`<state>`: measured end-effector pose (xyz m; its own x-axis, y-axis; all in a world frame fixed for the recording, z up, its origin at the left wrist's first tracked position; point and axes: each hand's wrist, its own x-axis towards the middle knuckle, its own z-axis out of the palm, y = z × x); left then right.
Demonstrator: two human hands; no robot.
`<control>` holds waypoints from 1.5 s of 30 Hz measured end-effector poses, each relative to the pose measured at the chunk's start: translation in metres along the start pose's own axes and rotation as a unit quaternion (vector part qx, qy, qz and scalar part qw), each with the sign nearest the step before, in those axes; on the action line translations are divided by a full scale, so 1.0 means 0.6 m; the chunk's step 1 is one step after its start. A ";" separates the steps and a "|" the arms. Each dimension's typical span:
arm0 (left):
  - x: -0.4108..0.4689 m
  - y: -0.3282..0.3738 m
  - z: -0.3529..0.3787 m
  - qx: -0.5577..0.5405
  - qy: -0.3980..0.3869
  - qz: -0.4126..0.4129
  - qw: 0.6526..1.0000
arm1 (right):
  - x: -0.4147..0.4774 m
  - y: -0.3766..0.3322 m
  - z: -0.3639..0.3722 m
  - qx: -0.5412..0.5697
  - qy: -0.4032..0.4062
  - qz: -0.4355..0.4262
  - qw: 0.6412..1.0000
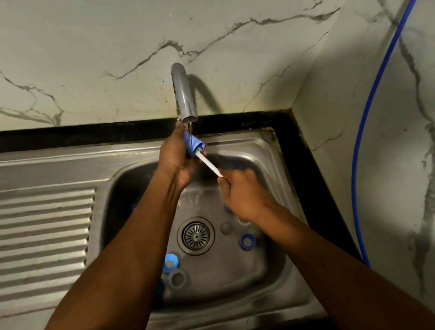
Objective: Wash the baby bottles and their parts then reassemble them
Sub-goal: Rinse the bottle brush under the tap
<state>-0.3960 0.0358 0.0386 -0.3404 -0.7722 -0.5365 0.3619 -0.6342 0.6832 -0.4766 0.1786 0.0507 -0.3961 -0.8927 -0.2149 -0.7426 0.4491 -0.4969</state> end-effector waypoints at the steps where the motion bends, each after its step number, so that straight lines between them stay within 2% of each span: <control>1: -0.003 -0.007 0.002 0.008 -0.003 0.013 1.000 | 0.000 0.000 0.001 -0.053 0.011 0.007 0.998; 4: 0.007 -0.019 -0.005 0.049 0.020 0.050 0.997 | -0.009 -0.008 0.001 -0.075 0.025 0.001 0.997; 5: 0.007 -0.017 -0.010 0.050 0.015 0.055 0.997 | -0.015 -0.011 -0.001 -0.026 0.016 -0.001 1.000; 6: 0.007 -0.014 -0.020 0.036 -0.001 0.043 0.998 | -0.021 -0.014 -0.007 0.070 -0.005 0.002 0.998; 7: 0.005 -0.006 -0.029 0.002 -0.024 0.018 1.000 | -0.025 -0.017 -0.012 0.204 -0.055 0.020 0.977; 9: 0.003 0.014 -0.036 -0.106 -0.078 -0.022 0.991 | -0.037 -0.022 -0.028 0.425 -0.176 0.070 0.885; 10: 0.002 0.023 -0.034 -0.148 -0.101 -0.034 0.983 | -0.042 -0.024 -0.032 0.477 -0.212 0.082 0.849; 11: 0.002 0.028 -0.029 -0.160 -0.109 -0.040 0.980 | -0.044 -0.024 -0.032 0.503 -0.232 0.086 0.828; 12: 0.004 0.028 -0.022 -0.145 -0.104 -0.037 0.983 | -0.043 -0.024 -0.029 0.505 -0.232 0.086 0.827; 13: 0.005 0.026 -0.014 -0.101 -0.077 -0.028 0.991 | -0.039 -0.021 -0.021 0.478 -0.208 0.084 0.849; 14: 0.005 0.022 -0.007 -0.055 -0.048 -0.018 0.997 | -0.033 -0.018 -0.016 0.410 -0.167 0.070 0.894; 15: 0.008 0.015 -0.004 -0.010 -0.013 -0.003 1.000 | -0.024 -0.013 -0.013 0.303 -0.116 0.043 0.945; 16: 0.009 0.007 -0.004 0.019 0.014 0.009 1.000 | -0.015 -0.008 -0.011 0.179 -0.069 0.007 0.981; 17: 0.009 -0.001 -0.003 0.032 0.035 0.016 0.999 | -0.006 -0.001 -0.008 0.078 -0.035 -0.018 0.996; 19: 0.008 -0.011 -0.004 0.054 0.050 0.031 0.997 | 0.000 -0.004 -0.005 -0.023 -0.016 -0.008 1.000; 21: 0.011 -0.018 -0.010 0.100 0.053 0.054 0.992 | 0.000 -0.012 -0.003 -0.063 -0.010 0.001 0.998; 23: 0.012 -0.013 -0.024 0.122 0.048 0.058 0.990 | -0.012 -0.019 -0.007 -0.020 -0.019 -0.010 1.000; 24: 0.013 -0.007 -0.032 0.108 0.027 0.040 0.993 | -0.017 -0.020 -0.011 0.071 -0.037 -0.005 0.997; 25: 0.011 0.001 -0.040 0.077 -0.005 0.015 0.997 | -0.021 -0.020 -0.014 0.204 -0.083 0.019 0.975; 27: 0.010 0.017 -0.046 -0.009 -0.074 -0.018 0.997 | -0.032 -0.020 -0.023 0.432 -0.197 0.077 0.877; 29: 0.001 0.028 -0.031 -0.086 -0.115 -0.033 0.989 | -0.037 -0.021 -0.022 0.552 -0.263 0.102 0.784; 30: -0.003 0.031 -0.019 -0.103 -0.112 -0.039 0.988 | -0.036 -0.021 -0.018 0.575 -0.268 0.108 0.766; 31: -0.007 0.031 -0.006 -0.090 -0.095 -0.040 0.991 | -0.034 -0.017 -0.012 0.560 -0.242 0.108 0.785; 32: -0.006 0.029 0.003 -0.046 -0.062 -0.030 0.997 | -0.033 -0.016 -0.009 0.485 -0.193 0.088 0.848; 33: -0.003 0.024 0.009 0.006 -0.022 -0.012 1.000 | -0.029 -0.010 -0.007 0.340 -0.124 0.050 0.931; 34: -0.001 0.015 0.012 0.059 0.017 0.013 0.998 | -0.024 -0.001 -0.006 0.160 -0.061 0.002 0.985; 35: 0.000 0.005 0.015 0.094 0.048 0.034 0.994 | -0.021 0.003 -0.004 0.010 -0.021 -0.029 0.999; 36: 0.002 -0.003 0.018 0.114 0.066 0.045 0.990 | -0.020 0.002 -0.004 -0.069 -0.002 -0.022 0.997; 37: 0.000 -0.007 0.022 0.115 0.069 0.046 0.990 | -0.018 -0.001 -0.003 -0.083 0.009 -0.003 0.997; 39: -0.003 -0.008 0.018 0.120 0.060 0.040 0.990 | -0.017 -0.007 -0.006 -0.022 0.010 0.008 1.000; 41: -0.002 0.003 0.002 0.107 0.015 0.029 0.994 | -0.013 -0.005 -0.017 0.162 -0.031 0.028 0.986; 43: -0.003 0.018 -0.019 0.031 -0.059 -0.018 0.998 | -0.018 -0.010 -0.037 0.400 -0.150 0.086 0.900; 44: -0.003 0.023 -0.025 -0.017 -0.082 -0.033 0.996 | -0.023 -0.016 -0.044 0.457 -0.201 0.095 0.861; 45: -0.003 0.028 -0.026 -0.063 -0.103 -0.039 0.992 | -0.027 -0.020 -0.044 0.485 -0.234 0.094 0.837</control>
<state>-0.3759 0.0260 0.0436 -0.5374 -0.7039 -0.4645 0.4276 -0.7022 0.5693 -0.4755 0.1888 0.0823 -0.0326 -0.8279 -0.5600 0.1880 0.5452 -0.8170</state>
